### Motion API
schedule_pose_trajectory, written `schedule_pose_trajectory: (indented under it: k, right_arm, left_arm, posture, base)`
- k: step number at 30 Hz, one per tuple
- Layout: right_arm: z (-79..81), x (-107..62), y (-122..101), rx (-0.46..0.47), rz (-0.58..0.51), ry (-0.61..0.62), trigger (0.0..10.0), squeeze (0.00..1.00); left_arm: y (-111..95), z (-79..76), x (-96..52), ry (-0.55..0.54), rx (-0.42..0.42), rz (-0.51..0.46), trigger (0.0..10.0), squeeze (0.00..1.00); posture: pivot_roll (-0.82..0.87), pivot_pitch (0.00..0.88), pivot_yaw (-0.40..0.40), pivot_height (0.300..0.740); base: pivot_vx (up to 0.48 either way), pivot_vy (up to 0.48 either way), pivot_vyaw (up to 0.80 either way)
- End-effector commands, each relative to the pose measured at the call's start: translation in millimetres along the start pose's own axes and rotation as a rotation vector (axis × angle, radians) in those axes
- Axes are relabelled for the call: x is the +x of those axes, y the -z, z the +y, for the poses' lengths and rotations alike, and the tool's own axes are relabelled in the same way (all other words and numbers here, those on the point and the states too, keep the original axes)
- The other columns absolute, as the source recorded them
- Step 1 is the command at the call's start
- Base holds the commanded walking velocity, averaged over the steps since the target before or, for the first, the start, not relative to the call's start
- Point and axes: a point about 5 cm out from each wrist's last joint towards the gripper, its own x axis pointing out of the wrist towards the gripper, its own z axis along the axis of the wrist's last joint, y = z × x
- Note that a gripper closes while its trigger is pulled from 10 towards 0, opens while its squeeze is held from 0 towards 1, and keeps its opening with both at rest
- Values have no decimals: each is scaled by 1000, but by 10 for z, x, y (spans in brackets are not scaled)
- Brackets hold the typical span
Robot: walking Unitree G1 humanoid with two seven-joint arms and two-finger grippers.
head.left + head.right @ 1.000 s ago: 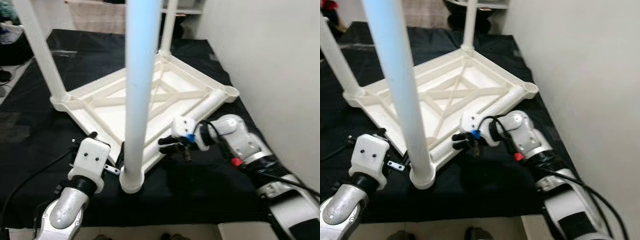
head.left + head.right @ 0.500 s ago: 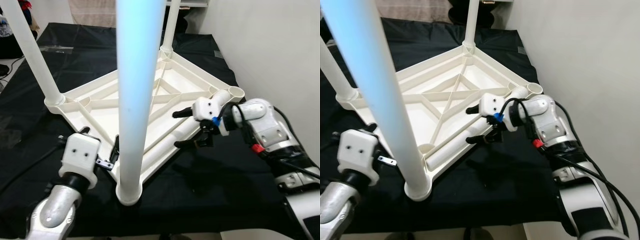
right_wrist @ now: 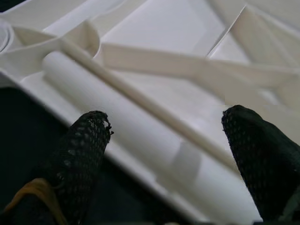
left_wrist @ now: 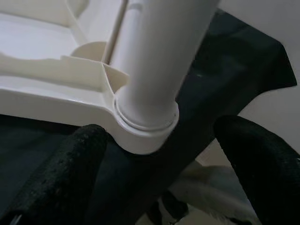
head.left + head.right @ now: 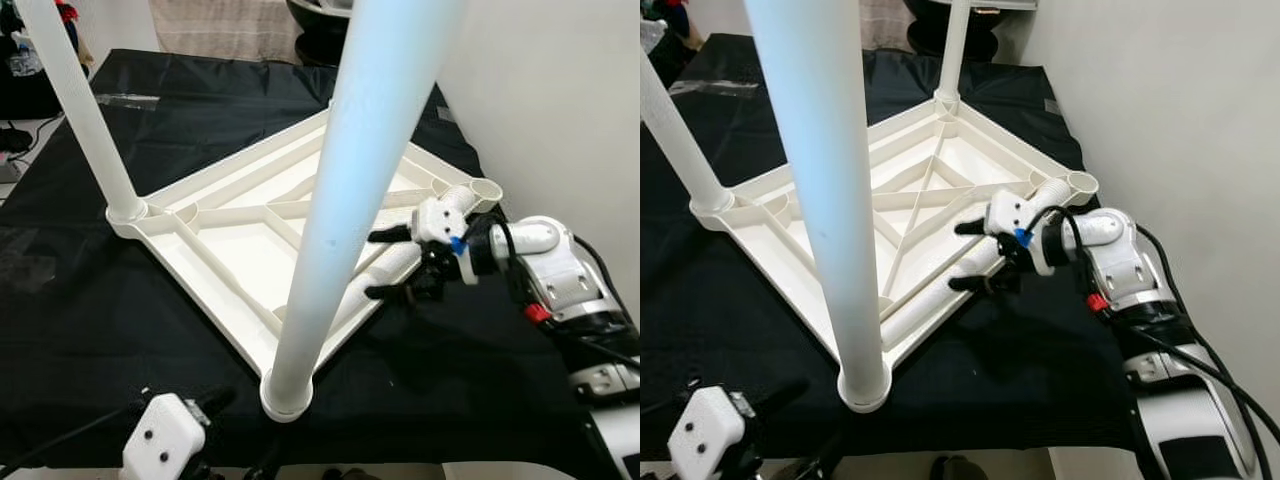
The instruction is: Building children table
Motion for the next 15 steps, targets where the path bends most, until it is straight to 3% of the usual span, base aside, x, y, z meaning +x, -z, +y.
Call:
schedule_pose_trajectory:
  k: [1, 3, 7, 15]
  right_arm:
    - [10, -55, 22, 21, 2, 13, 10000, 0]
    - [12, -54, 23, 25, 0, 16, 10000, 0]
    - [24, -18, 18, 30, -15, 53, 10000, 0]
    - [33, -66, -5, 36, -21, 67, 10000, 0]
  left_arm:
    - [-41, -5, 6, 26, 14, -6, 10000, 0]
    - [-51, 5, 20, 23, 22, -14, 10000, 0]
    - [-128, 139, 199, -43, 115, -99, 10000, 0]
    - [-221, 307, 444, -70, 179, -161, 10000, 0]
  posture:
    - [56, 115, -101, 740]
    - [56, 115, -101, 740]
    - [37, 111, -101, 740]
    - [5, 109, -98, 740]
  base:
    - [0, 0, 0]
    - [0, 0, 0]
    - [0, 0, 0]
    - [0, 0, 0]
